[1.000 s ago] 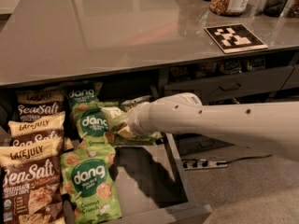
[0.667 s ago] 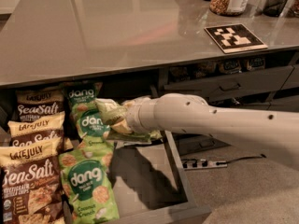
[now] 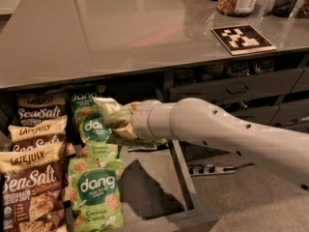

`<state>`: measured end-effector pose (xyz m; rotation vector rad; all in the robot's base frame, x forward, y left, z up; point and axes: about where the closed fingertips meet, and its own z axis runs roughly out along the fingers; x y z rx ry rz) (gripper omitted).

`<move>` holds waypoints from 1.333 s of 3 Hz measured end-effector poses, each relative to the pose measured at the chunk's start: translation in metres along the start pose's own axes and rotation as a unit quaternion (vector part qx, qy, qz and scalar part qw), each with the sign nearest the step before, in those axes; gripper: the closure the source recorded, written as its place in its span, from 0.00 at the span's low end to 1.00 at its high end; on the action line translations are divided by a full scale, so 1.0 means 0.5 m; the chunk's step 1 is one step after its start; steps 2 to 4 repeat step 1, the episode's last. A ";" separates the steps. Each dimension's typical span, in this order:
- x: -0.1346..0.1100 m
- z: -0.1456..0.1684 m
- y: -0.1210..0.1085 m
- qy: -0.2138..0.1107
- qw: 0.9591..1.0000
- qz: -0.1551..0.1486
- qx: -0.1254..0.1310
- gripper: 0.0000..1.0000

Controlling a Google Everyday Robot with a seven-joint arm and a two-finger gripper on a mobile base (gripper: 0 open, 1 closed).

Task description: Pick green jalapeno chip bag from top drawer and place on counter

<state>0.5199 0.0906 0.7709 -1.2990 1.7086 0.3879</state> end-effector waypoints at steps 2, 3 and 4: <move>0.000 0.000 0.000 0.000 1.000 0.000 0.000 1.00; 0.000 0.000 0.000 0.000 1.000 0.000 0.000 1.00; 0.000 0.000 0.000 0.000 1.000 0.000 0.000 1.00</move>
Offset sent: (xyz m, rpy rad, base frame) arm 0.0000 0.0000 0.0000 0.0000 0.0000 0.0000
